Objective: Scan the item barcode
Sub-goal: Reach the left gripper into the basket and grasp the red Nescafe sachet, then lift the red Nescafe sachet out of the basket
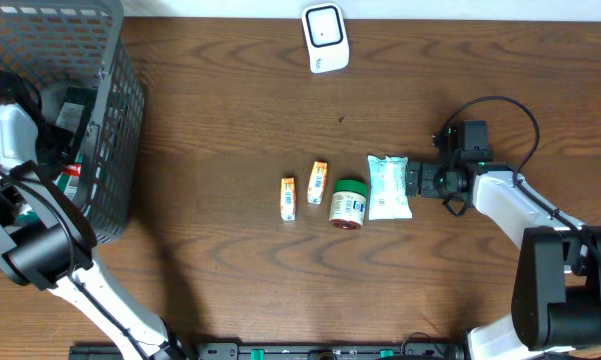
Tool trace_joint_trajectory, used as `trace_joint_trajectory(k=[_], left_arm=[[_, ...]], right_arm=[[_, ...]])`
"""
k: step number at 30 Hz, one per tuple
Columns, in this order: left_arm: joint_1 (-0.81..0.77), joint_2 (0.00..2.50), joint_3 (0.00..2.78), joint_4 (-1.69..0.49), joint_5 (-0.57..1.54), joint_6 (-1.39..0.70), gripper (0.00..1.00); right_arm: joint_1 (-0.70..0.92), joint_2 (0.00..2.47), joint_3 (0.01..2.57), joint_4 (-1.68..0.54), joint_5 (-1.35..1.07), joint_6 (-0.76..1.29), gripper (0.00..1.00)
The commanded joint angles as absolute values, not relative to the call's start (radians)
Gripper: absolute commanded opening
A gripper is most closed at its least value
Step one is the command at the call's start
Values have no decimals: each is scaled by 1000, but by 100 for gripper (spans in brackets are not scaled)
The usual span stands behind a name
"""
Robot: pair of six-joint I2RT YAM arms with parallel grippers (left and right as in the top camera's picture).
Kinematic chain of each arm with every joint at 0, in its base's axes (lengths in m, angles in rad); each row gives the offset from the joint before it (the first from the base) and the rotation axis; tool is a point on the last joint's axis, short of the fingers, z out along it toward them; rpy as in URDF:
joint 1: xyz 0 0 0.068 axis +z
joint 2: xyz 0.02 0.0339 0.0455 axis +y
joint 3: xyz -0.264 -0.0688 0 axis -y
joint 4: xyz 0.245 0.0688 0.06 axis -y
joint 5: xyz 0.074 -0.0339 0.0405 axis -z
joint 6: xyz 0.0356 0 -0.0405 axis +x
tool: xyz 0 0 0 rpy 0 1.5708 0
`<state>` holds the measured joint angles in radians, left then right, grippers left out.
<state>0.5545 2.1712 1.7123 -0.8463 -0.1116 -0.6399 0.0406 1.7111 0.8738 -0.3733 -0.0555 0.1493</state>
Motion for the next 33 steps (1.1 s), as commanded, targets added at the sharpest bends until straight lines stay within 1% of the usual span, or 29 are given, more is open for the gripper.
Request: trace_joint_trajectory(k=[1,6,10,13,16,22,29,33], left_arm=[[561,2125,1746,-860,-125,-617,8],[561,1951,1761,-842,-125,-619,8],[561,1766,1761,-827,-120,-620,7],[561,1639,1761,-831,-43,-622,8],[561,1532,1761,-849,133,-604,7],[561,1415,1761,-912,632,-539,7],[543,1430,1760,-899,1210,-463,8],[506,1460,1760,-859,1411,-422,8]], right_arm=[[41,1721,868,-373,-57,149,99],[41,1721,868,-373,-58,149,99],[41,1721,868,-374,-59,149,99],[41,1721,868,-373,-67,149,99],[41,1721,868,-372,-89,149,99],[40,1718,869,-373,-107,149,99],[11,1644,886,-422,-109,148,99],[0,1572,886,-467,-110,148,99]])
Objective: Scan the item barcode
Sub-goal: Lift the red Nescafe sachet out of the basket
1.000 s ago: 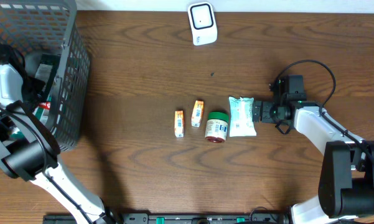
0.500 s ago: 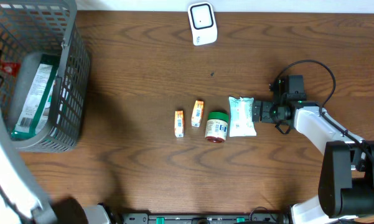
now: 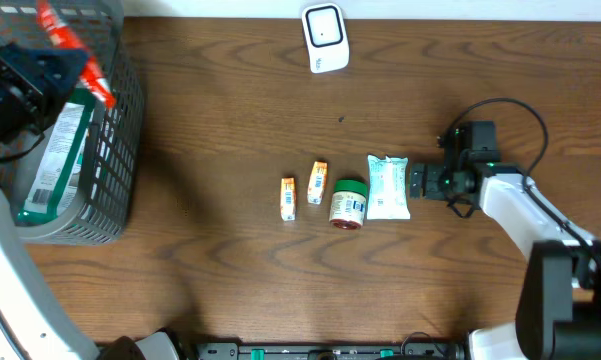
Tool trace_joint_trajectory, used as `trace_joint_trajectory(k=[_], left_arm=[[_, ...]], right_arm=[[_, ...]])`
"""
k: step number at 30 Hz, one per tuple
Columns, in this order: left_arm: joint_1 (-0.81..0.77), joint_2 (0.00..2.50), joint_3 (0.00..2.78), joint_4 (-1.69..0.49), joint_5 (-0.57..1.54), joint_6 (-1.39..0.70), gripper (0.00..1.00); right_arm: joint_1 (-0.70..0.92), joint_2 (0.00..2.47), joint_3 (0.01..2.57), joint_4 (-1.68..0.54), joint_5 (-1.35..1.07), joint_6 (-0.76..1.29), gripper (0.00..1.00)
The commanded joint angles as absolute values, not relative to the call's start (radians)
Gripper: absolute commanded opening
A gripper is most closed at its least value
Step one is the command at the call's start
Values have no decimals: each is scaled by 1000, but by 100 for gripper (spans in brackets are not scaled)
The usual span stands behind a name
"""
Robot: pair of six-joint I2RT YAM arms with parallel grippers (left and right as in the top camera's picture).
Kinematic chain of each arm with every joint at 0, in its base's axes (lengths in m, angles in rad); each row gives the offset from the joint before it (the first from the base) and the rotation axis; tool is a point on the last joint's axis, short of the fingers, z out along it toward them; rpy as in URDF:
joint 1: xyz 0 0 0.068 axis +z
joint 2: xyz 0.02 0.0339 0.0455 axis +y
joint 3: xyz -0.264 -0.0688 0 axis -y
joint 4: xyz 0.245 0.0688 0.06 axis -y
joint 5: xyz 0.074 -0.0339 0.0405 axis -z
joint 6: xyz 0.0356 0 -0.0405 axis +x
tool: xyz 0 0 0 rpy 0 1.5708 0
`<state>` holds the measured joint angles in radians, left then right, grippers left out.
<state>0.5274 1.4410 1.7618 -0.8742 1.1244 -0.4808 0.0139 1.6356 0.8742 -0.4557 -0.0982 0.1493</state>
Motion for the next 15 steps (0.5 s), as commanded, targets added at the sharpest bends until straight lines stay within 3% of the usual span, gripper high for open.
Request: trace_joint_trajectory(k=[1,3,9,15], left_arm=[[491,1471,1760,-840,1462,-422,8],[460,1492,1760,-799,1563,-423,7],[326,1544,1758,-790,1573,-439,8],[170,1575,1758,-756,1573,-439,8]], right_arm=[[0,1557,886,-476,-110,145,99],[1,1526,886,-493,-110,141,99],[1,1479,886,-525,-124,141,99],[0,1477,886,-535,-353,71,99]])
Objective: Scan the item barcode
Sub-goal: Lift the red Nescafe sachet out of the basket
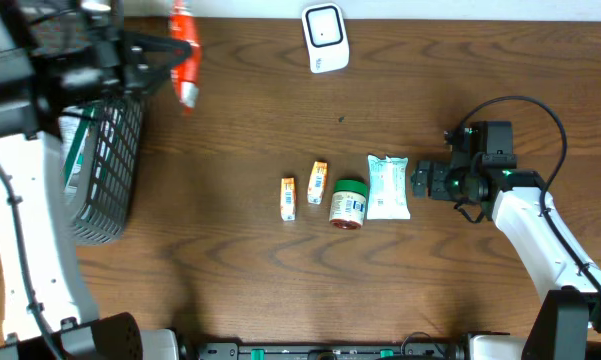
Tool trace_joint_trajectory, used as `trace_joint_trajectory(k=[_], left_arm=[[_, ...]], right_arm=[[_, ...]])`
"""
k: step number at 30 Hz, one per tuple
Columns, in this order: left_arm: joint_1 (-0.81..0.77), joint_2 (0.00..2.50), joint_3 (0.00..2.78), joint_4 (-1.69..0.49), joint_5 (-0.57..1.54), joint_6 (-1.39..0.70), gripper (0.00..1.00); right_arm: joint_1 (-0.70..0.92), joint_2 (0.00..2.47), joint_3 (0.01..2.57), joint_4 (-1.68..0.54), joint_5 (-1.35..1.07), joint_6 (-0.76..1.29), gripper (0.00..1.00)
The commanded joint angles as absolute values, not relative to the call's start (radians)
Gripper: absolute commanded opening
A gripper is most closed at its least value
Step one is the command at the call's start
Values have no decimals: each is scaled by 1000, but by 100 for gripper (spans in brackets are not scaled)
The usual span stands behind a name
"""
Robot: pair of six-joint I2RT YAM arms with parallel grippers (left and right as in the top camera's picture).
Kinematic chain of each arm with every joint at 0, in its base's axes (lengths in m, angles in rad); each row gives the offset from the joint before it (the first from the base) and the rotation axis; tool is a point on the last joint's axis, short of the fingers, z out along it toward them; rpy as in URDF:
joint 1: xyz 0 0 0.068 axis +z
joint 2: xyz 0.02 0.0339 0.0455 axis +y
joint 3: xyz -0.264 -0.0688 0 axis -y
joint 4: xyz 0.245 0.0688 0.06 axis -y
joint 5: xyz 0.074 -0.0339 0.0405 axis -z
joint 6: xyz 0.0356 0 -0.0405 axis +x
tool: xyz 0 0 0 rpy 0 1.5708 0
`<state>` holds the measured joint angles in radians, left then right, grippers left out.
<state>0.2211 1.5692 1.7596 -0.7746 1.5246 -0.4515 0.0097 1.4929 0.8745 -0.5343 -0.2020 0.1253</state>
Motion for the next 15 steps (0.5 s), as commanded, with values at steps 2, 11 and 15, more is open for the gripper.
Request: trace_joint_trajectory(k=[2,11,15], left_arm=[[130,1581,1758,-735,1573,-439,8],[66,1582,1758,-678,1570,-442,8],[66,1582,1758,-678,1570,-442,8]], right_arm=[[-2,1474,890,-535,-461,53,99],[-61,1396,902,-422,-1348,-8,99],[-39,1389,903,-258,-1553,154,97]])
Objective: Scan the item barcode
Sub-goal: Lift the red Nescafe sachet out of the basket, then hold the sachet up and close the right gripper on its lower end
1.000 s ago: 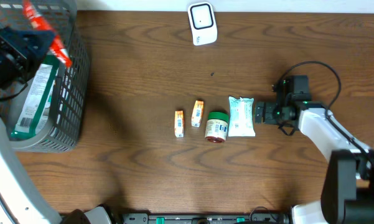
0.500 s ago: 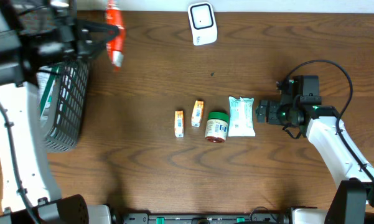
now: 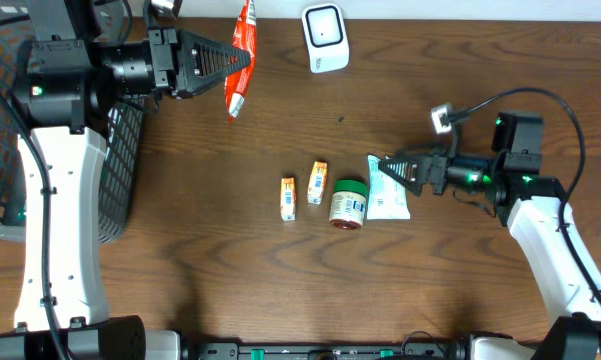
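In the overhead view my left gripper (image 3: 230,62) is shut on an orange and white tube (image 3: 242,58), which hangs upright above the table just left of the white barcode scanner (image 3: 325,38). My right gripper (image 3: 388,166) stands open above the white and green pouch (image 3: 388,190) at the right end of the row of items, holding nothing.
A grey wire basket (image 3: 120,130) stands at the left edge, partly behind the left arm. In a row mid-table lie two small orange and white packets (image 3: 288,198) (image 3: 318,182) and a green-lidded jar (image 3: 348,203) beside the pouch.
My left gripper has carried the tube to the right, from near the basket's edge to just left of the scanner. The right arm has risen, with its open gripper now over the pouch.
My left gripper was down inside the basket while the right gripper rested at the pouch's right edge. Then the left held the orange tube above the basket, then past its rim, and now beside the scanner. The right gripper has let go of nothing and lifted.
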Tool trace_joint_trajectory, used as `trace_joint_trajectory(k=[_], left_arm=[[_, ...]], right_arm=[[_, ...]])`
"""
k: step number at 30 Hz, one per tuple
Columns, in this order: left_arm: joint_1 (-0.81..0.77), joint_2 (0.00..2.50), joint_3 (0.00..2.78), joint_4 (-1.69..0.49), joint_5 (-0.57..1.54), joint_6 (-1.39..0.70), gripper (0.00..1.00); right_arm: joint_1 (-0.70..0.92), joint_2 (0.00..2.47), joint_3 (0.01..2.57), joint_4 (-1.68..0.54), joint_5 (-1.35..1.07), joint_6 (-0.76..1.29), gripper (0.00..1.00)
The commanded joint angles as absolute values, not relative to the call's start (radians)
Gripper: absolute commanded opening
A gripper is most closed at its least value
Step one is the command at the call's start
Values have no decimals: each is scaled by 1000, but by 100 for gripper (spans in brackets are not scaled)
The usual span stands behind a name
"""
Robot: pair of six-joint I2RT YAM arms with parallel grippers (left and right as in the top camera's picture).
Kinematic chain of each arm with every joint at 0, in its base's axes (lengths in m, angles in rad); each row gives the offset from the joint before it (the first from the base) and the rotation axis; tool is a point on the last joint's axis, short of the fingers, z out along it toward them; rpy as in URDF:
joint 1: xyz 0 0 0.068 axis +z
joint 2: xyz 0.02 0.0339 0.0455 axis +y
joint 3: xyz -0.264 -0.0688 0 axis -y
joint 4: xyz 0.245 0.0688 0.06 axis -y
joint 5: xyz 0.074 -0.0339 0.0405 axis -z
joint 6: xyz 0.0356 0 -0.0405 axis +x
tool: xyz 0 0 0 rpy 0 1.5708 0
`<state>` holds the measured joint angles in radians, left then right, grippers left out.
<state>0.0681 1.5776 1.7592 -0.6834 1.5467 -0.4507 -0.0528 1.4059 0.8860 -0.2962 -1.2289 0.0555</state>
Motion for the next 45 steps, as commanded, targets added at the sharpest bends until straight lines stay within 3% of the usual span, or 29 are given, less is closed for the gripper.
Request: trace_joint_trajectory(k=[1,6,13,17,25,29,36,45], left_arm=[[66,1582,1758,-678,1570,-442,9],[59,1582,1758,-679,1508,-442,8],[-37,1582,1757,-679,1421,-442,8],[-94,1582,1757,-679,1398,-442,8],[-157,1582,1757,-678,1398,-441,8],[-159,1582,1757,-678,1374,-438,8],[-159,1582,1757,-678,1375,-438,8],[-159,1582,1757,-678,1375,-438,8]], right_arm=[[-22,1390,903,-225,-1551,185,98],[68,1390,903,-30,-1467,389,98],[207,1390,903,547,-1324,839,98],[279,1390,903,751,-1229,992,98],[365,1390,903,809,-1081,1069,95],[392,1390,903,879,-1045,1126,87],[409,1390,903,986,-995,1201,64],[455,1390,903,1028,-924,1208,63]])
